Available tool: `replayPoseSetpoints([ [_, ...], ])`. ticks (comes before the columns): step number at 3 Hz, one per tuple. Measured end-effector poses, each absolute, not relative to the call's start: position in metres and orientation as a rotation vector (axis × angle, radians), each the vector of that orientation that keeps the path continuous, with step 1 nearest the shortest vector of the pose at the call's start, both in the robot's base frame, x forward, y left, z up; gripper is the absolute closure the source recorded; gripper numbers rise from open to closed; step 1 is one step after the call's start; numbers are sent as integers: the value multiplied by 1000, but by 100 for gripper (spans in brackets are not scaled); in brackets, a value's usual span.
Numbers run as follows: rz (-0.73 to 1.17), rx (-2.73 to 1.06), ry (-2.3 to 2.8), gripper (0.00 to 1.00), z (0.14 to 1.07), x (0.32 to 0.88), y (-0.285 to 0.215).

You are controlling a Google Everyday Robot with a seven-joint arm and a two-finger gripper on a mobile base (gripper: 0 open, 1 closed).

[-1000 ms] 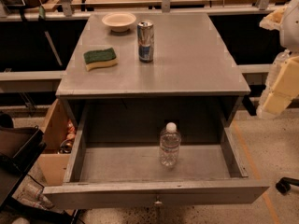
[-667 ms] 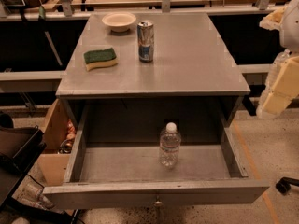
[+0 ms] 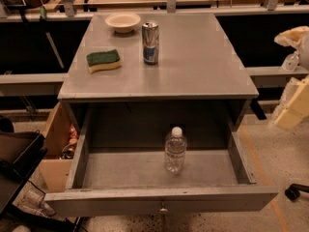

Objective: Pick water bottle from top drawer and place on counter

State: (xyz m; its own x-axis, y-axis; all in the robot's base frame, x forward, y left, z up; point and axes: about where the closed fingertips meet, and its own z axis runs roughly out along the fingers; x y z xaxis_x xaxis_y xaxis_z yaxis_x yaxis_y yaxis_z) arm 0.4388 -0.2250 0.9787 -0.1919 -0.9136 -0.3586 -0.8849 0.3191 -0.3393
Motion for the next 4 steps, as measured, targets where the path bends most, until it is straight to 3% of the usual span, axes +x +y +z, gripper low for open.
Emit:
replayPoseSetpoints([
  [2,94,-1357,1924,0,888,438,-250],
  [4,289,-1174,1601,0,886,457,-217],
])
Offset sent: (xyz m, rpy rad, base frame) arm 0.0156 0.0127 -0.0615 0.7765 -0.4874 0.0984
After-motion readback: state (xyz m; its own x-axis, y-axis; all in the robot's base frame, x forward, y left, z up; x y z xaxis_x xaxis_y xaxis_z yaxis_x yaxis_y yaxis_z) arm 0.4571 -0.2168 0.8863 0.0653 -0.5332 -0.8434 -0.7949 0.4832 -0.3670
